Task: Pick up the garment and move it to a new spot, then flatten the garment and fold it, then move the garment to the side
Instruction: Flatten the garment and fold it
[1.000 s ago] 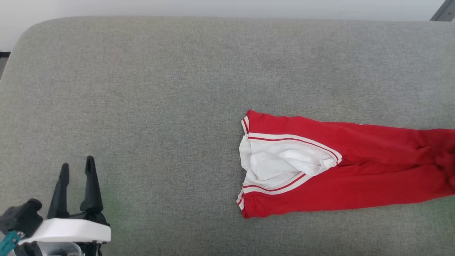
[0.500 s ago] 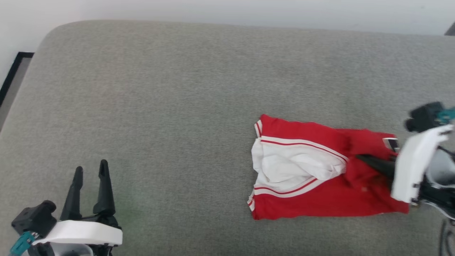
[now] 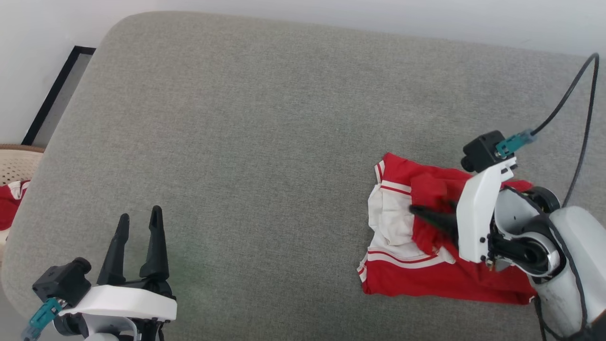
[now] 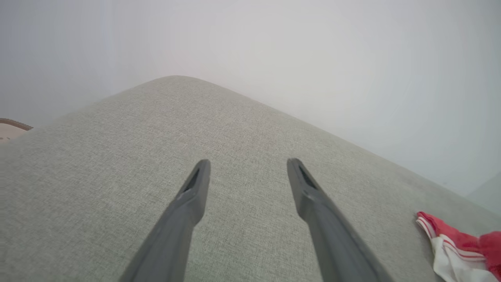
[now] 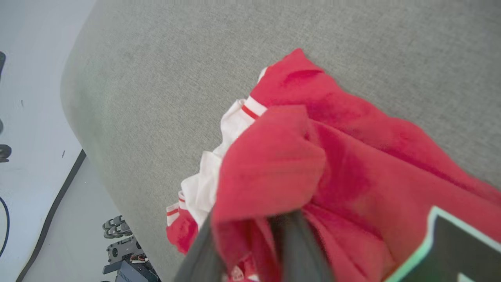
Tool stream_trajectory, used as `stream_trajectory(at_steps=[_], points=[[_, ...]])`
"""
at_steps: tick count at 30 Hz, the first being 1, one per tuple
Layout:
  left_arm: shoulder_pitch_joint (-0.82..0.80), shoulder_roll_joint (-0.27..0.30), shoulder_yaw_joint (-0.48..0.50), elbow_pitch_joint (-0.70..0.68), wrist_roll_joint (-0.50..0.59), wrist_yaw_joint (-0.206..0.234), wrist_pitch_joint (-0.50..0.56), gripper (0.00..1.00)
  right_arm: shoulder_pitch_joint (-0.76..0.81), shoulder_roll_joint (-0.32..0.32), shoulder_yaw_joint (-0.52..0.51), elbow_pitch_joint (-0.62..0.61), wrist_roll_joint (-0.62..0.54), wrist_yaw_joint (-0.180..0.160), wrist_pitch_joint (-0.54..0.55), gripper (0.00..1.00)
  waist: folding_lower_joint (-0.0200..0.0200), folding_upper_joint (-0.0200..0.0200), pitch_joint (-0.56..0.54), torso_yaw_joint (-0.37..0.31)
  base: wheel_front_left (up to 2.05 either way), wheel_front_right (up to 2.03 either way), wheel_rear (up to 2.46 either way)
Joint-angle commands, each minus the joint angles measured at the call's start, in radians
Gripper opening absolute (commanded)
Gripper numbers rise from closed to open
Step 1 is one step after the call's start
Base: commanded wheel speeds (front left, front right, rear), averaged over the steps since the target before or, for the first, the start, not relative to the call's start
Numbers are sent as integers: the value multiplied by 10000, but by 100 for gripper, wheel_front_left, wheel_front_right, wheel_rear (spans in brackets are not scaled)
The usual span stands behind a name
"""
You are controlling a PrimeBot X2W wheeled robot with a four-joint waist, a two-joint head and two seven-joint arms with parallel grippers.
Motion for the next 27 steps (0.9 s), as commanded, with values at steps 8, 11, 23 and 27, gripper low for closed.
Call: stream_trajectory(at_steps=[8,11,23,27], points=[[6,-10,371,-112,-215,-28,-63,100,-281,-432,-141,-478,510,1,-264,100,0,0,60,-336,0,0,0],[15,16,450,-153,-217,-28,-65,100,-242,-601,-286,-740,541,1,-338,100,0,0,63,-485,0,0,0],[-7,279,650,-267,-153,-29,-65,100,318,-1277,-1524,-1945,306,1,-1644,100,0,0,-26,-1340,0,0,0],[12,361,730,-278,-138,-29,-65,100,556,-1511,-1697,-2050,-31,1,-2796,100,0,0,-121,-1612,0,0,0]])
